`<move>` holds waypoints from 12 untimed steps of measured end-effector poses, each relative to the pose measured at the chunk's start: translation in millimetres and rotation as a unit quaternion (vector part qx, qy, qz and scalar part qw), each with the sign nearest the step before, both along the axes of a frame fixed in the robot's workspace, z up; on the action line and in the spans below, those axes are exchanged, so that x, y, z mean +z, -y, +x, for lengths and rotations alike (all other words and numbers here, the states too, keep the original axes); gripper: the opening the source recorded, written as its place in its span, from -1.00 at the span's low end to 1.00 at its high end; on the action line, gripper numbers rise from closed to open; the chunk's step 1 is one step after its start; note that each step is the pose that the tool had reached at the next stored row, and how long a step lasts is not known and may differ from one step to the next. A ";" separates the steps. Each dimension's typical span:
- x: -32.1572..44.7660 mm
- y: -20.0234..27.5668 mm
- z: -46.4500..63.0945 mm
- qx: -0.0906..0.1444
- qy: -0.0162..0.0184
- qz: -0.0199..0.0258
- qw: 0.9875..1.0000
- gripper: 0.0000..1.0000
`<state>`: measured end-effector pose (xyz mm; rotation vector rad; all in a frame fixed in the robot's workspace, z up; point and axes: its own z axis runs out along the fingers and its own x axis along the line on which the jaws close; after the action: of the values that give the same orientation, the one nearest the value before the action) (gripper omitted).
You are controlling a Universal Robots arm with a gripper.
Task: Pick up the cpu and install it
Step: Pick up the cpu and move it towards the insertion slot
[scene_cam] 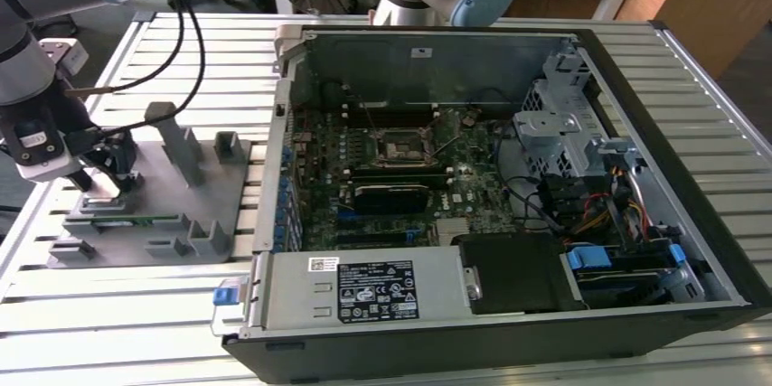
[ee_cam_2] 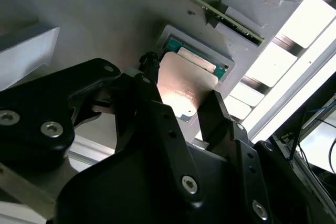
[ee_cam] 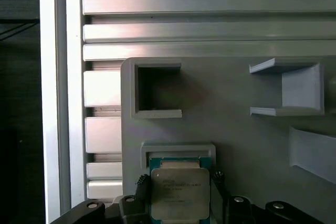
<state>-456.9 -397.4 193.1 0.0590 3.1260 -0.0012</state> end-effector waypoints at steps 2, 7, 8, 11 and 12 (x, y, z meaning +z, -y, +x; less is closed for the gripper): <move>3.4 0.0 0.0 0.000 0.000 0.000 1.000 0.08; 9.6 0.0 0.0 0.000 0.000 0.000 1.000 0.08; 10.4 0.0 0.0 0.000 0.000 0.000 1.000 0.08; 12.3 0.0 0.0 0.000 0.000 0.000 1.000 0.08; 13.4 0.0 0.0 0.000 0.000 0.000 1.000 0.08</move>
<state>-457.0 -397.4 206.5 0.0590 3.1262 -0.0014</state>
